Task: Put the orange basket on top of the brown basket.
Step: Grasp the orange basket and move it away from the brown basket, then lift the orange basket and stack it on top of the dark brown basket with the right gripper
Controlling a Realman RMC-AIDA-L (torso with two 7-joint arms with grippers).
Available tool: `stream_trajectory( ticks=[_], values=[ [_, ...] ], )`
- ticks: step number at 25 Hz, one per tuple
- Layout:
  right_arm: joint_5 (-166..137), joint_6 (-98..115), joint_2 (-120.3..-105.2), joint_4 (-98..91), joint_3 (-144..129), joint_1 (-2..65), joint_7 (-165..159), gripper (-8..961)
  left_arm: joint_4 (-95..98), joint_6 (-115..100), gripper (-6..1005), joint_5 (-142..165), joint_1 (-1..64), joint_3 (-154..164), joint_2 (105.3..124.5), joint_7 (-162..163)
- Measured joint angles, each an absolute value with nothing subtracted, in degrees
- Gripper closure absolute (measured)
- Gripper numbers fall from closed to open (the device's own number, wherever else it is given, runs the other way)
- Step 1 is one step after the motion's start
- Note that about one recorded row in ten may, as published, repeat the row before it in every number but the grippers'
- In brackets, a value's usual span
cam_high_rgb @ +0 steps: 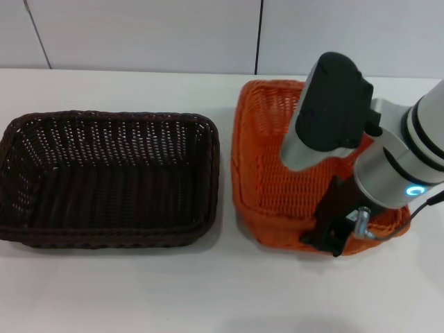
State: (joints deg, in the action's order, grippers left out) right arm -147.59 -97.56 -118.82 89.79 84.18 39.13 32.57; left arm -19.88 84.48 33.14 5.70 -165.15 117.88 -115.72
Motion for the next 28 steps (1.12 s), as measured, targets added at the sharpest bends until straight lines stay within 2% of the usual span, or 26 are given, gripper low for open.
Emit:
stream_trajectory(
  ticks=[28],
  values=[
    [-166.01, -95.43, -118.82, 104.97, 74.50, 42.24, 29.23, 825, -19.79, 83.17, 288, 33.67, 5.63, -165.01, 117.59, -111.67]
  ],
)
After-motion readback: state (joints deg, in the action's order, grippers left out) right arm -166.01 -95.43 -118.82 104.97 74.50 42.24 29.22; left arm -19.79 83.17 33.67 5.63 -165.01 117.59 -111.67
